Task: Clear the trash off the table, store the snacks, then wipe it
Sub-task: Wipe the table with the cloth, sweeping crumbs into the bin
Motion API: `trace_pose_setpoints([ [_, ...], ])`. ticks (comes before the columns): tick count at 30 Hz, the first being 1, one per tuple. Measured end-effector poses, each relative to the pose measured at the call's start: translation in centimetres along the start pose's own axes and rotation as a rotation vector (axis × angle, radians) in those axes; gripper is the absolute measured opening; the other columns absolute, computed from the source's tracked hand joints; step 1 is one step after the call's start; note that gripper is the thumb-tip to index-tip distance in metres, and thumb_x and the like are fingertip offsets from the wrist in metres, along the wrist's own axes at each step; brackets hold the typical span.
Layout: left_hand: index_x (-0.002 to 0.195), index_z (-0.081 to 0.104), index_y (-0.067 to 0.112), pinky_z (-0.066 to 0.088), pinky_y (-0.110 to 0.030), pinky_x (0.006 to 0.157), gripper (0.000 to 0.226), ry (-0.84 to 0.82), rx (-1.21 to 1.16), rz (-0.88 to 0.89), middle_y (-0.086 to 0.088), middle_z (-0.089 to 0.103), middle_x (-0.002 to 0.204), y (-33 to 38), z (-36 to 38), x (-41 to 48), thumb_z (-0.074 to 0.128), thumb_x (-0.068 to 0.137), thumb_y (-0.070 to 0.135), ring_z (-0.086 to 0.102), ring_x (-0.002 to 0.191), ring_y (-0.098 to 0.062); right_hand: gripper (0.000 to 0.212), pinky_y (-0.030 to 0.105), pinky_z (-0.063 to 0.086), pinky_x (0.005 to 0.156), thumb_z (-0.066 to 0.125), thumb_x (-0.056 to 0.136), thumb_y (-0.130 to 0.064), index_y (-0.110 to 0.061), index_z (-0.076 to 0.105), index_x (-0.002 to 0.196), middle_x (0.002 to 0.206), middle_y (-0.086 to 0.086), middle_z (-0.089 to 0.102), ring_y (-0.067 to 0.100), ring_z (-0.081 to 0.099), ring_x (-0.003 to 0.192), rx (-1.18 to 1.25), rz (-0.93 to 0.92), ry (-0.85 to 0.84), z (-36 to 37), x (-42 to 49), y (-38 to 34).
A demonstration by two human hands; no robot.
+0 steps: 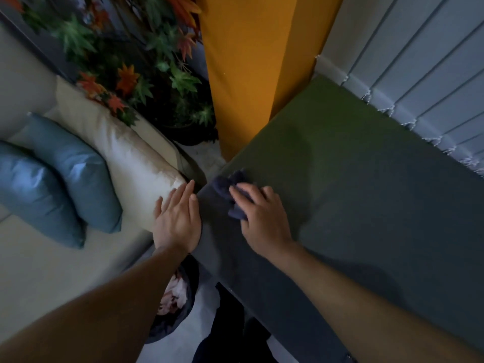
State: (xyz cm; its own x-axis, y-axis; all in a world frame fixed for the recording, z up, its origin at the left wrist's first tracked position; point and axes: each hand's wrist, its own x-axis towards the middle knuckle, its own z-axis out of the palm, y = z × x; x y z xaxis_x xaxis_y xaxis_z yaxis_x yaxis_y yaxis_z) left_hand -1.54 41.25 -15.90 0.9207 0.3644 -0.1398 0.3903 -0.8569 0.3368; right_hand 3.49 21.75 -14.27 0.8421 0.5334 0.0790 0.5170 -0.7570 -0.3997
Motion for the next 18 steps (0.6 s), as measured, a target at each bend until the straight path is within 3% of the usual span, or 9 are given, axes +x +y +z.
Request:
trace_pose_setpoints([
  [3,0.156,0.021,0.031,0.003,-0.039,0.124,0.056,0.0,0.007,-0.002,0.002,0.022,0.163,-0.1,0.2,0.1,0.007,0.103,0.044,0.013,0.152,-0.014,0.055,0.045,0.043,0.085,0.057,0.087,-0.02,-0.023,0.053,0.141,0.143,-0.005,0.05,0.029,0.048,0.107,-0.006,0.157,0.04,0.4,-0.2,-1.0],
  [8,0.157,0.015,0.032,-0.002,-0.037,0.124,0.056,-0.013,0.015,0.017,0.004,0.012,0.166,-0.4,0.4,0.0,0.004,0.103,0.045,0.003,0.152,-0.011,0.054,0.045,0.045,0.08,0.051,0.084,-0.019,-0.022,0.056,0.138,0.139,-0.006,0.053,0.027,0.05,0.101,0.034,-0.079,-0.026,1.2,-4.8,-2.7],
  [13,0.157,0.012,0.032,-0.004,-0.037,0.124,0.057,-0.018,0.021,0.039,0.004,0.01,0.166,-0.5,0.4,0.2,0.003,0.103,0.048,0.002,0.153,-0.014,0.051,0.044,0.043,0.085,0.056,0.088,-0.023,-0.025,0.056,0.139,0.14,-0.01,0.052,0.026,0.049,0.106,0.038,0.202,0.063,1.1,-2.4,-3.4],
  [15,0.157,0.012,0.031,-0.004,-0.038,0.124,0.057,-0.039,0.014,0.056,0.003,0.01,0.166,-0.6,0.2,0.1,0.003,0.103,0.048,0.002,0.153,-0.014,0.054,0.043,0.044,0.081,0.053,0.086,-0.027,-0.024,0.054,0.14,0.14,-0.009,0.051,0.027,0.049,0.1,0.069,0.16,0.062,2.0,-5.2,-5.0],
  [18,0.157,0.014,0.027,-0.003,-0.039,0.124,0.057,-0.052,-0.009,0.06,0.001,0.013,0.166,-0.4,-0.2,0.0,0.005,0.104,0.045,0.004,0.153,-0.016,0.062,0.04,0.044,0.078,0.057,0.078,-0.026,-0.025,0.052,0.14,0.141,-0.01,0.049,0.025,0.049,0.099,0.073,-0.05,-0.013,2.4,-9.8,-5.7],
])
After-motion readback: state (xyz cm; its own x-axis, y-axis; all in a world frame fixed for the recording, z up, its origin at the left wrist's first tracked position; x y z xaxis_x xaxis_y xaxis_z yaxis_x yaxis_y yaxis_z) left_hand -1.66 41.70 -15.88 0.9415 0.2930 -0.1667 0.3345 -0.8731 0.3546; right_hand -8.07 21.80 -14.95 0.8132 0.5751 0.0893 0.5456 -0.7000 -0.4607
